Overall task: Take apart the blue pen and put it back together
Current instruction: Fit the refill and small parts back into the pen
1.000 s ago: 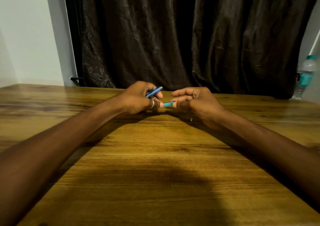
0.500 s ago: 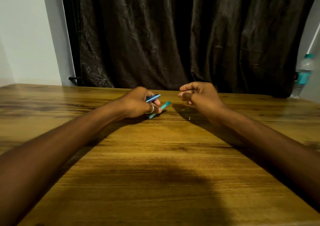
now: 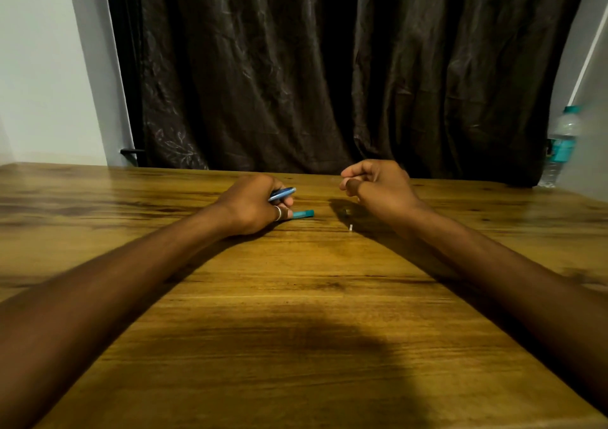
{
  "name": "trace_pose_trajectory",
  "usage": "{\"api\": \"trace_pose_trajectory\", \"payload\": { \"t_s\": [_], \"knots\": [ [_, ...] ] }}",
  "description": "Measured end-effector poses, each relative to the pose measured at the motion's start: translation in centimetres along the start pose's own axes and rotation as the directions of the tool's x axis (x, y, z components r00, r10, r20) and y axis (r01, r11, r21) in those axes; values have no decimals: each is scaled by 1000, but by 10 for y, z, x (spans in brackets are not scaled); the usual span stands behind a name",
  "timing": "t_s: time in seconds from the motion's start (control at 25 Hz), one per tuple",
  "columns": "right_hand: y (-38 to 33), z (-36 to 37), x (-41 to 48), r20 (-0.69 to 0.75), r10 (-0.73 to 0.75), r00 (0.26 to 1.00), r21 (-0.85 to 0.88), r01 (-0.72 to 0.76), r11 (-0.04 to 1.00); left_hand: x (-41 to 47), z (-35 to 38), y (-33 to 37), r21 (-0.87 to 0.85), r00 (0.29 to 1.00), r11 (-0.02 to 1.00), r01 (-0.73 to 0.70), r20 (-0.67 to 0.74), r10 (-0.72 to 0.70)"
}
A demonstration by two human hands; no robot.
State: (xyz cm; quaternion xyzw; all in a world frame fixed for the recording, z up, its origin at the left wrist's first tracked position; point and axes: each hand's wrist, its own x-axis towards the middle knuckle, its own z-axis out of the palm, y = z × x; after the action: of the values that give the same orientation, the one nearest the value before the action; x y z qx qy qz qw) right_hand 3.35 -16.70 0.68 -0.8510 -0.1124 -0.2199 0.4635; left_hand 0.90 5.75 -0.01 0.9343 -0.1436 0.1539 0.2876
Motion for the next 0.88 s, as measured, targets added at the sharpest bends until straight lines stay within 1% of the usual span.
{"api": "trace_pose_trajectory", "payload": {
  "t_s": [0.12,0.2,0.28,0.44,0.52,0.6,0.72,0.8,0.88],
  "knots": [
    [0,-3,-2,37,-34,999,-80,37,996,-1,-3,2,27,1000,1000,-6,-9,6],
    [-2,-7,-4,92,-53,994,-150,67,986,-2,-8,6,-9,999,1000,-1,-54,1],
    [-2,-9,-7,149,-23,989,-154,46,987,-3,-13,12,-40,997,999,-1,-82,-3],
    [0,-4,-17,257,102,961,-12,-102,995,-3,-11,16,-87,1000,996,12,-23,-14],
    [2,-4,-15,279,81,957,-41,-72,997,1,-7,18,-140,1000,990,6,10,-5],
    [3,-5,-12,301,33,953,-110,1,994,0,-7,22,-186,999,983,-6,39,13],
    [6,-3,-8,283,10,959,-172,40,984,-1,-7,24,-227,996,973,-47,68,64],
    [8,-1,-7,213,15,977,-123,11,992,-2,-5,23,-237,992,968,-81,74,101],
    [9,-2,-3,148,-18,989,-122,36,992,-2,-4,20,-255,991,963,-92,73,114]
  ]
}}
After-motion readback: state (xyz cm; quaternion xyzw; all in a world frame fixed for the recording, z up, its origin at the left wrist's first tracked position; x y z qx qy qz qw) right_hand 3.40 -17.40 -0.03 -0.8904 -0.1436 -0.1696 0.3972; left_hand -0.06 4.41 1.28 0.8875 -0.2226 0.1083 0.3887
